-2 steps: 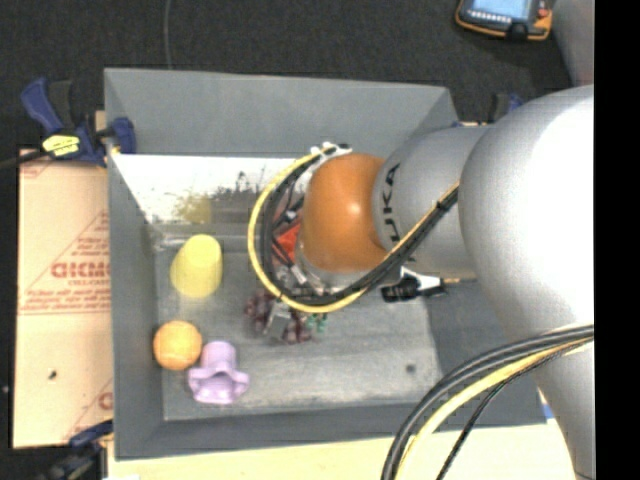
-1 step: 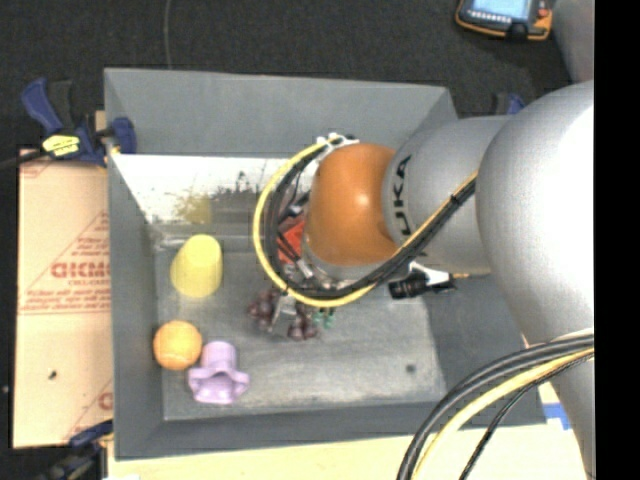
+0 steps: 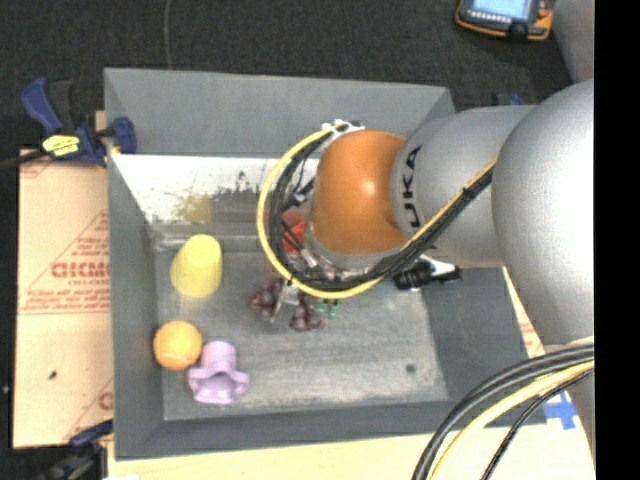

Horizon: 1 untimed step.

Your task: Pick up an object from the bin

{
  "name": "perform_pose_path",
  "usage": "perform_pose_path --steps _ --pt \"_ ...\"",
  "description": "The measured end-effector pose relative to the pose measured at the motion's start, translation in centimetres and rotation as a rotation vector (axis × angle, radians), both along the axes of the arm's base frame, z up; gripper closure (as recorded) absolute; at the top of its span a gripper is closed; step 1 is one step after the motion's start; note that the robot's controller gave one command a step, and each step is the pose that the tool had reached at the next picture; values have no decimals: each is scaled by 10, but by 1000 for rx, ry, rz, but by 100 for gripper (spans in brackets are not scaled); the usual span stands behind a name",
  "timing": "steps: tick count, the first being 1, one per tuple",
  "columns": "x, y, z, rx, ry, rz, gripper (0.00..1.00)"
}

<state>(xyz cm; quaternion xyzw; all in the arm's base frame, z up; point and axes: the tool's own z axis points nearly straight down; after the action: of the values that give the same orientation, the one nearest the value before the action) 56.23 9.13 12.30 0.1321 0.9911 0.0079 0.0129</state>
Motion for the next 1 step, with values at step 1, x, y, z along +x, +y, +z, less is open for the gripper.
perform_pose_path --steps 1 --pt "0 0 5 1 0 -1 100"
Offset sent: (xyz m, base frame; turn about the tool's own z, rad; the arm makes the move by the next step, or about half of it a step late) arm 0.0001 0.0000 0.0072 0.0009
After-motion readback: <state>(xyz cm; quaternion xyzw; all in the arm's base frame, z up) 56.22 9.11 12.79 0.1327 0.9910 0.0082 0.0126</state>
